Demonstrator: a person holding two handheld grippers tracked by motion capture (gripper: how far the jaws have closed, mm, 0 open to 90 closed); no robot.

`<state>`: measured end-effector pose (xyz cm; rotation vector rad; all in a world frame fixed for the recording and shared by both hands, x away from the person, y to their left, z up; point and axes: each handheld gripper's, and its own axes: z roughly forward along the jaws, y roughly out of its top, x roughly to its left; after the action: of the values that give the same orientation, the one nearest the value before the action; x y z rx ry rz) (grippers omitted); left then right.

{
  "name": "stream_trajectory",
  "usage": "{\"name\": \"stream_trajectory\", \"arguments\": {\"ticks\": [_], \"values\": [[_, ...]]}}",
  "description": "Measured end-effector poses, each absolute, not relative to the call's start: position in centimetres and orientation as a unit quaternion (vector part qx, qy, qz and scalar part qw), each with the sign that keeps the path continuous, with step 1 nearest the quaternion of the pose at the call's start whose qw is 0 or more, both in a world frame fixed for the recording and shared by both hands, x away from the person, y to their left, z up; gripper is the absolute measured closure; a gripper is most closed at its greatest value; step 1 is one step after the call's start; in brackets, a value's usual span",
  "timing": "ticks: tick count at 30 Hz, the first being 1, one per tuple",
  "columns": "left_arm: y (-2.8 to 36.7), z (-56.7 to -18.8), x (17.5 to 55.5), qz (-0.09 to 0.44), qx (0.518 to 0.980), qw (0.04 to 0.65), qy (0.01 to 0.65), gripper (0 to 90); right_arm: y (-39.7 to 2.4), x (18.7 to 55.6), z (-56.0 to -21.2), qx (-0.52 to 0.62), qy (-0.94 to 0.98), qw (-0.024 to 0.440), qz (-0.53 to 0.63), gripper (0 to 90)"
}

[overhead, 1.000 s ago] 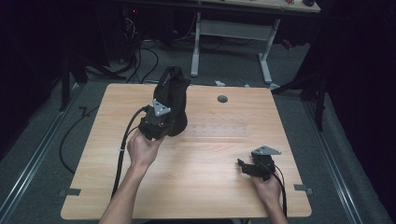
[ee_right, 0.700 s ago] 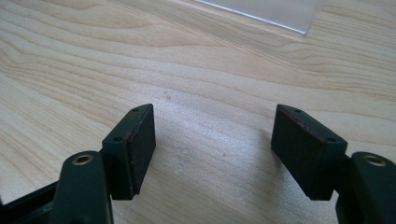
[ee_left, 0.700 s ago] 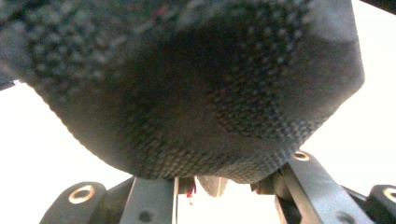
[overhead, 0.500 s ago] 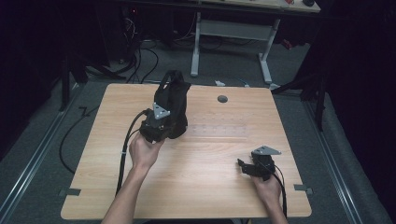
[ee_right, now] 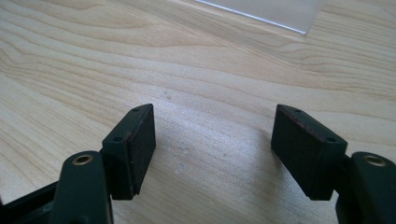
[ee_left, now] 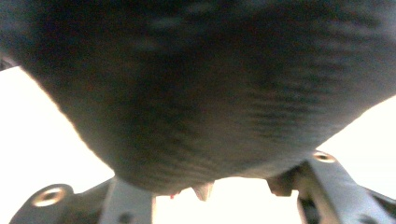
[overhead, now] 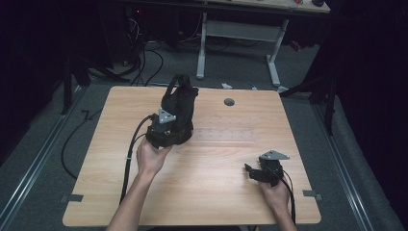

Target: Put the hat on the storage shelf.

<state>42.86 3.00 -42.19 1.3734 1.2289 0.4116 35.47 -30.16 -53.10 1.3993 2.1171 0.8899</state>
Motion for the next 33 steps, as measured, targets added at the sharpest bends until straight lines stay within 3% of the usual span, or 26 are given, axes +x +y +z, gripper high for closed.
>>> {"name": "stream_trajectory", "arguments": {"ticks": [3,7,19,24,33], "values": [[2.9,-42.4,43.0,0.171,0.588,0.589,0.528,46.4,-30.1,35.5,-53.1,0.507,0.768,0.224,0.323,30.9],[2.9,-42.7,43.0,0.173,0.572,0.6,0.532,25.7,-30.1,35.5,-53.1,0.506,0.768,0.224,0.323,30.9],[3.9,-43.5,43.0,0.143,0.554,0.616,0.542,7.0,-30.1,35.5,-53.1,0.507,0.767,0.224,0.323,30.9],[4.2,-44.1,42.9,0.141,0.545,0.625,0.54,3.4,-30.1,35.5,-53.1,0.507,0.767,0.224,0.323,30.9],[4.2,-45.5,43.0,0.155,0.533,0.625,0.548,4.8,-30.1,35.5,-53.1,0.508,0.767,0.223,0.323,31.0]]}}
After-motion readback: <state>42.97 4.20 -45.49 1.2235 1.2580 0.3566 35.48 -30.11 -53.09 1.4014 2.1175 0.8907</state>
